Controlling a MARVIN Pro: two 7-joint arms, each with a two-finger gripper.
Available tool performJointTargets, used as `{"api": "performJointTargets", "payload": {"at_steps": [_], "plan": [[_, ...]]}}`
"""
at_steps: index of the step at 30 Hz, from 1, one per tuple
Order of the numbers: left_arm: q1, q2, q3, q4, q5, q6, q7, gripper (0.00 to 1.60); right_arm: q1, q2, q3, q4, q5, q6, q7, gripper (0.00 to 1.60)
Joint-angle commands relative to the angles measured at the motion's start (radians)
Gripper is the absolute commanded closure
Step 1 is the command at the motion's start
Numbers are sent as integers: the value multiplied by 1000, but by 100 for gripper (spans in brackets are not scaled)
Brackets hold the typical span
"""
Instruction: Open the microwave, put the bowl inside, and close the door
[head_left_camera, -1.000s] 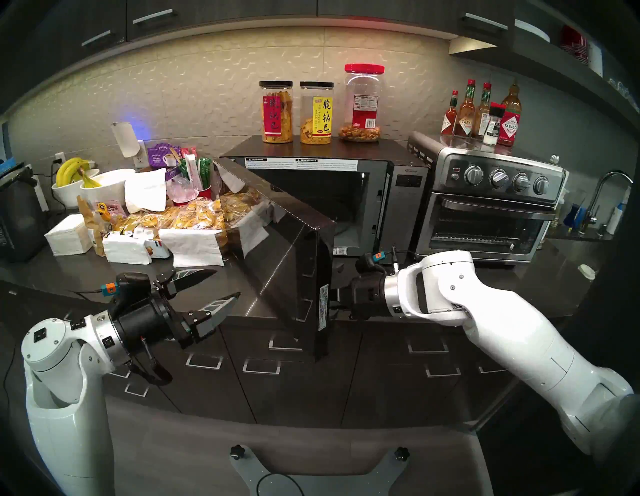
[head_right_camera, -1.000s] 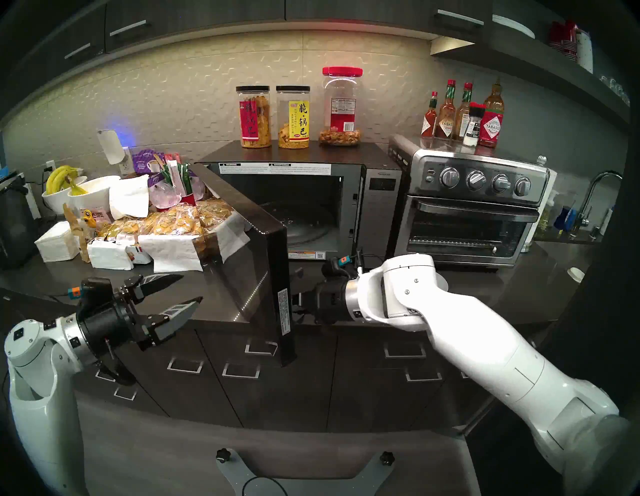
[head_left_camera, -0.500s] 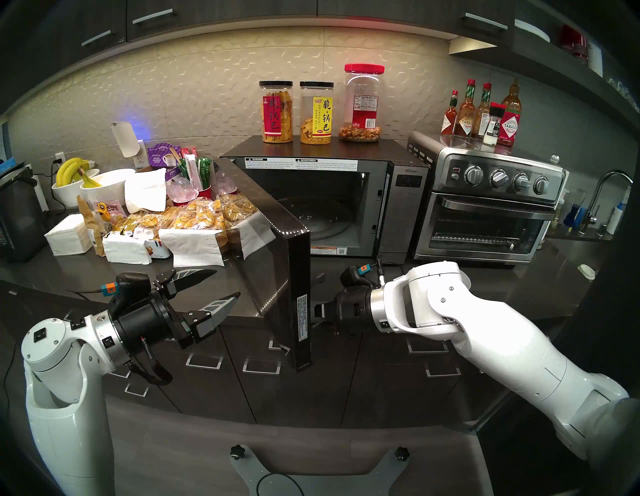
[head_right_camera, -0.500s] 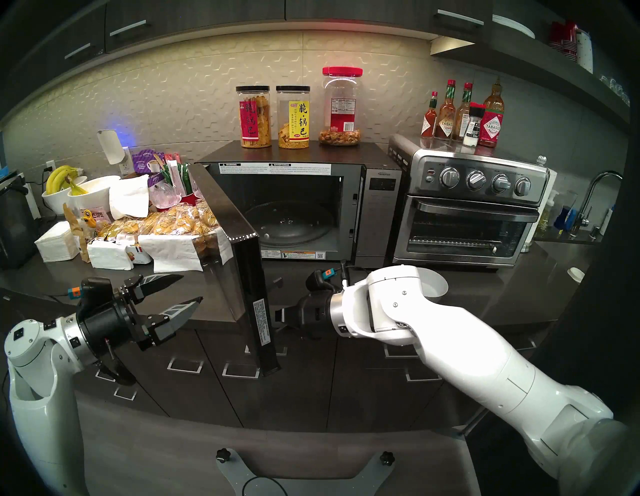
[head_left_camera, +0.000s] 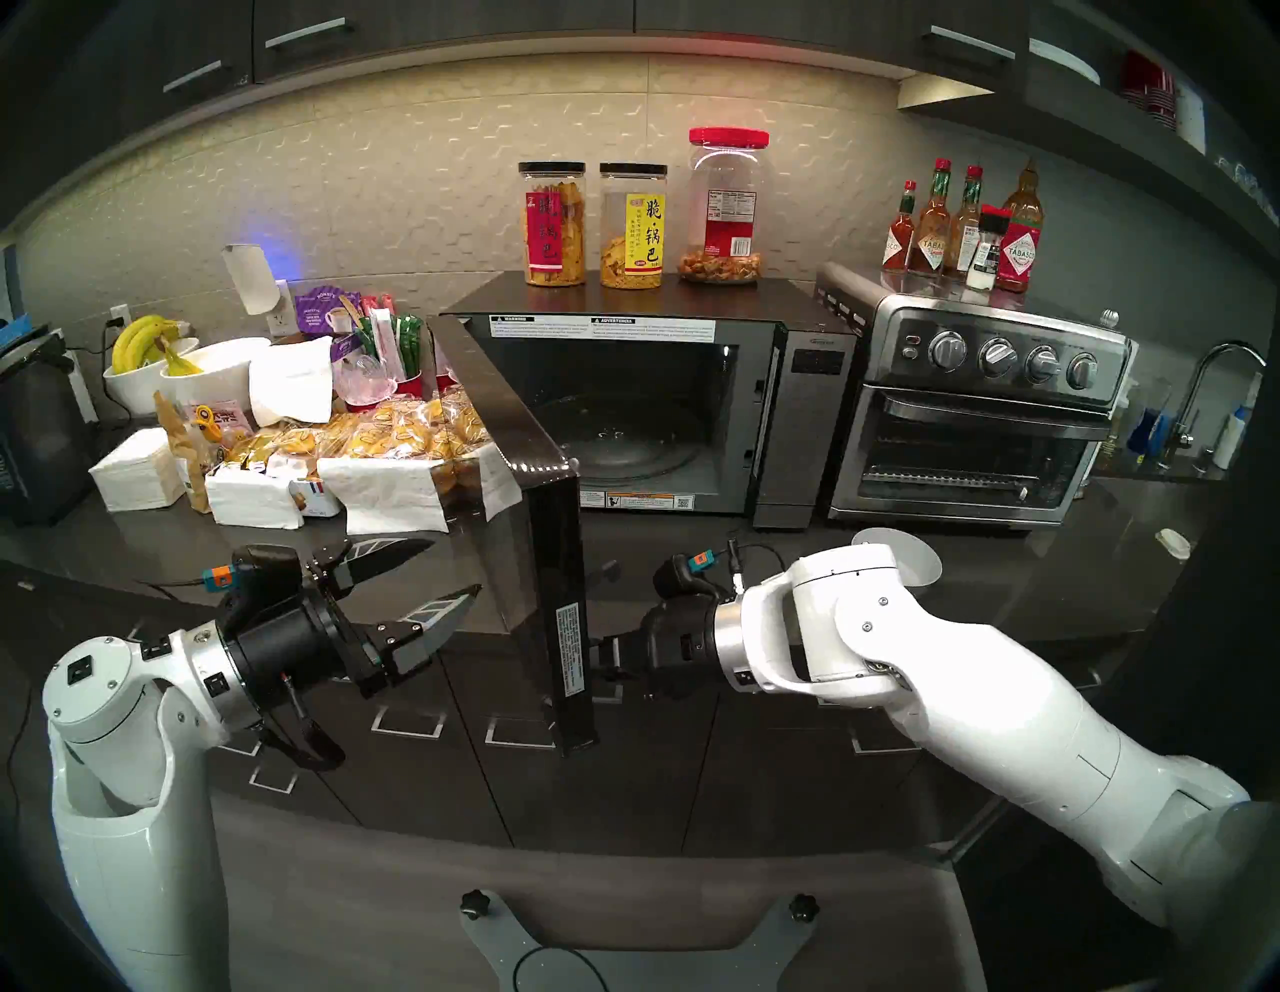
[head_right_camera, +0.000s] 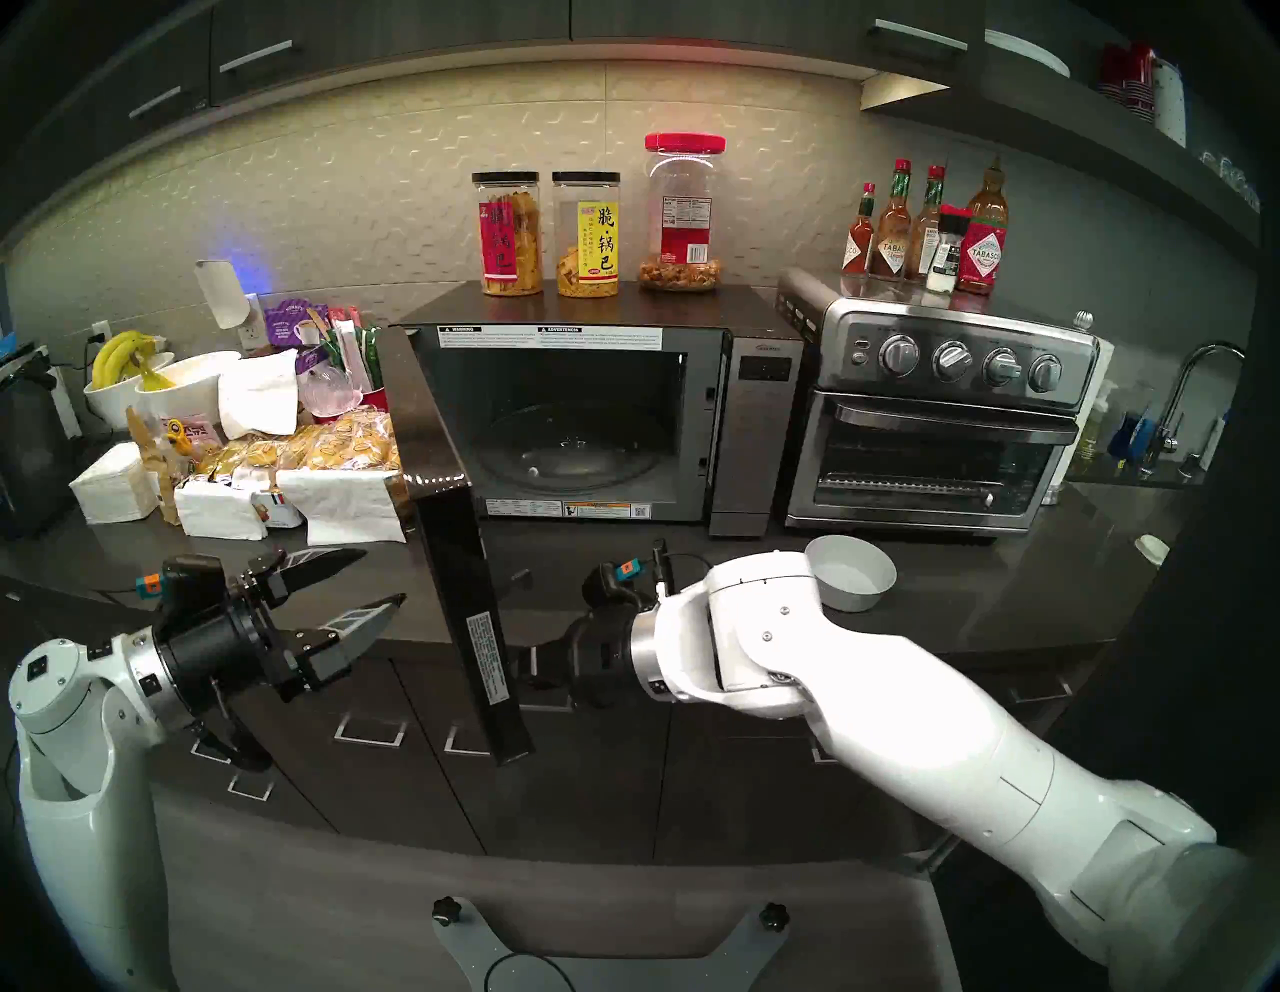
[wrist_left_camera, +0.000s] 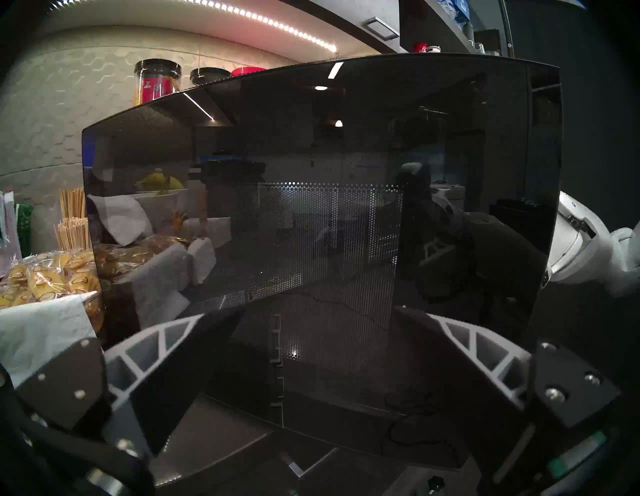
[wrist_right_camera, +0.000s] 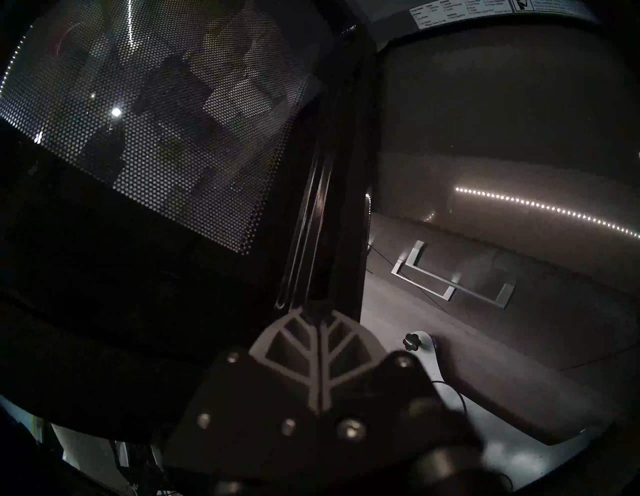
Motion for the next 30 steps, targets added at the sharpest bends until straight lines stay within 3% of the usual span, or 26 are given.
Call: {"api": "performJointTargets", "payload": {"at_steps": [1, 30], "plan": [[-2, 1, 2, -12, -3, 3, -2, 0, 7, -30, -4, -33, 12, -4, 1, 160], [-1, 16, -9, -18, -12, 2, -31, 0, 10, -31, -21, -37, 7, -13, -7, 160]]}}
